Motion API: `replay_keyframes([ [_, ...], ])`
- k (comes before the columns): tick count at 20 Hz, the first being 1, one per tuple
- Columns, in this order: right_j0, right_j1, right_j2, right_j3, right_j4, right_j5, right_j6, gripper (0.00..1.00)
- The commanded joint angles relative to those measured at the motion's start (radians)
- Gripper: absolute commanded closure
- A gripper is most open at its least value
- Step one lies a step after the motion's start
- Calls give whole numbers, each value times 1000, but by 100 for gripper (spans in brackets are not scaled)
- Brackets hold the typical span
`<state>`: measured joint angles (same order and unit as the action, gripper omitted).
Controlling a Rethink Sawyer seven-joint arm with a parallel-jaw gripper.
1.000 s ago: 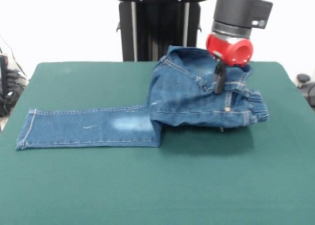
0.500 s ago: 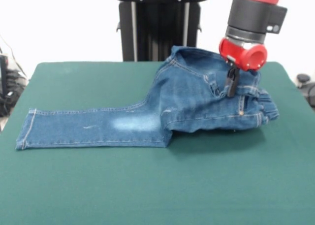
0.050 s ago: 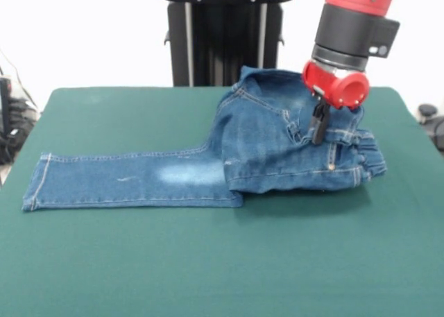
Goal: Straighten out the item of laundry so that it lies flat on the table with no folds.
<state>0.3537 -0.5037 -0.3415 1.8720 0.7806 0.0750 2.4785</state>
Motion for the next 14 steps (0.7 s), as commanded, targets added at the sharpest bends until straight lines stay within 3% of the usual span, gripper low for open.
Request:
replay_keyframes([
  [1, 86, 76, -51, -134, 85, 207, 324, 100],
  [14, 162, 108, -151, -247, 84, 360, 457, 100],
])
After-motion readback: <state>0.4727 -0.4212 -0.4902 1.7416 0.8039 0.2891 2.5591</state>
